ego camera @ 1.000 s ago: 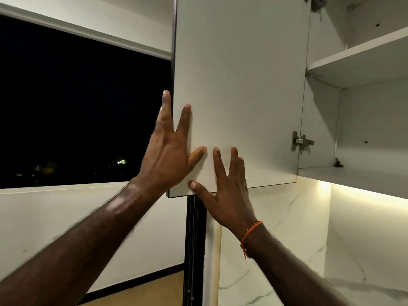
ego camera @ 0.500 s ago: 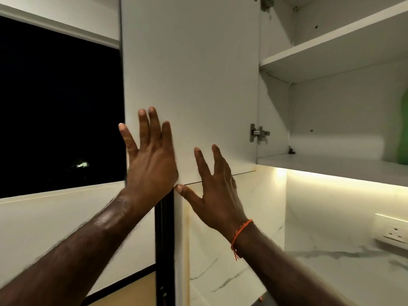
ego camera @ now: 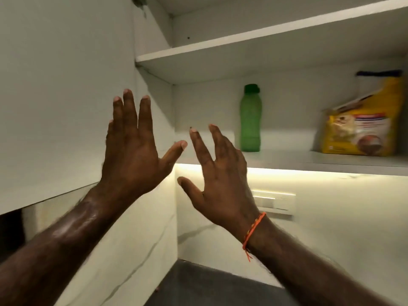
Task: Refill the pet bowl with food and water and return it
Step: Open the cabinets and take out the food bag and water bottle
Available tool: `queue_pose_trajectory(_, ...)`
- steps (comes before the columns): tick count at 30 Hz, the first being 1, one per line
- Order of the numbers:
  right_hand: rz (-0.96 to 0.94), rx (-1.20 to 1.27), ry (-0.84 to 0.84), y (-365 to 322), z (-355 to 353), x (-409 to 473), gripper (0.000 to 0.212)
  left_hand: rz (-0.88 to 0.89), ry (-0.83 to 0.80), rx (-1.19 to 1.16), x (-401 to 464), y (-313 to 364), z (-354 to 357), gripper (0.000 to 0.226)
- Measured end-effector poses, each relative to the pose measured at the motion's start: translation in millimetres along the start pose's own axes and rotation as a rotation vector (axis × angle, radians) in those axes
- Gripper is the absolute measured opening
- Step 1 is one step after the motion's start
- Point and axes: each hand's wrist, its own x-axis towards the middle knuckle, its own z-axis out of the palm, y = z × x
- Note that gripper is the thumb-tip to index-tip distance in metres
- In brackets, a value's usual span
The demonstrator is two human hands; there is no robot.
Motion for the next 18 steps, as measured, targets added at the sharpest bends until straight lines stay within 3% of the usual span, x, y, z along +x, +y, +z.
queue_pose_trajectory(13,0.357,-0.491,0.015,214.0,-123.9,-46.7,0.091,0.257,-0.207,-0.344,37.6,193.4,116.1,0.108)
queue_pose_trajectory(18,0.551,-0.544,-0.055,268.0,-144.8,-43.0,0.093,0.379,-0.477,-0.480,62.1,256.6,179.0,0.105)
